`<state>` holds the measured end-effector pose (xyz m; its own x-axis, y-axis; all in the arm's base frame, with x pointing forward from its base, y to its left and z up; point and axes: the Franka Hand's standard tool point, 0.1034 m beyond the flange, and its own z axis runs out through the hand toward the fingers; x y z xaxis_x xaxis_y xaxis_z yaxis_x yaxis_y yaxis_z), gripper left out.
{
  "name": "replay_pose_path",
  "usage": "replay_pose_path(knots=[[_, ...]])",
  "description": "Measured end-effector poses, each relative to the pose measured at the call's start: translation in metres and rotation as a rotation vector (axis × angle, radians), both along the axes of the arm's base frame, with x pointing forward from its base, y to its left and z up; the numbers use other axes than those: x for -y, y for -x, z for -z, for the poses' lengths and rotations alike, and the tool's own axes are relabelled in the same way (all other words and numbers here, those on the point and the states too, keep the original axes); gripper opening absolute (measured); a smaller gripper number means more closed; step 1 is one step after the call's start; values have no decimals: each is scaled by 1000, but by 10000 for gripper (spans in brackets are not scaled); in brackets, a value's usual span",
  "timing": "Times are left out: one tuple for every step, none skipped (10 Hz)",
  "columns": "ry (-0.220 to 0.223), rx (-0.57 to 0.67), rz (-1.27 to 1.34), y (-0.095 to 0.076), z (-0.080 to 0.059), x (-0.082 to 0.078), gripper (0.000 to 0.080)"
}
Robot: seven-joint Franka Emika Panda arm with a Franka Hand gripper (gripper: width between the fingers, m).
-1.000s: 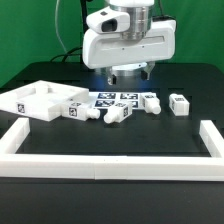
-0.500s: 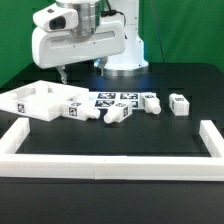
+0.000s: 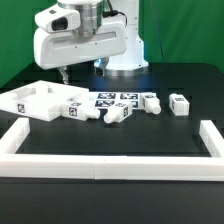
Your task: Assemble one leg
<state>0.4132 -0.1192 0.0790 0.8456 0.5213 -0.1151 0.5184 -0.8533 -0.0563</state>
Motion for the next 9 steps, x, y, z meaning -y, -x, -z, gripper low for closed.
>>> replay_pose_path(knots=[[0, 2, -62, -4, 4, 29, 648], [-1, -2, -116, -9, 9, 50, 648], [-10, -1, -204, -12, 11, 60, 648], [-32, 1, -247, -7, 13, 64, 648], [-40, -2, -221, -1, 14, 59, 648], [-40, -4, -225, -2, 14, 59, 648], [-40, -5, -225, -1, 15, 59, 648], [-40, -6, -225, -1, 15, 59, 648], [-42, -2, -255, -1, 17, 62, 648]])
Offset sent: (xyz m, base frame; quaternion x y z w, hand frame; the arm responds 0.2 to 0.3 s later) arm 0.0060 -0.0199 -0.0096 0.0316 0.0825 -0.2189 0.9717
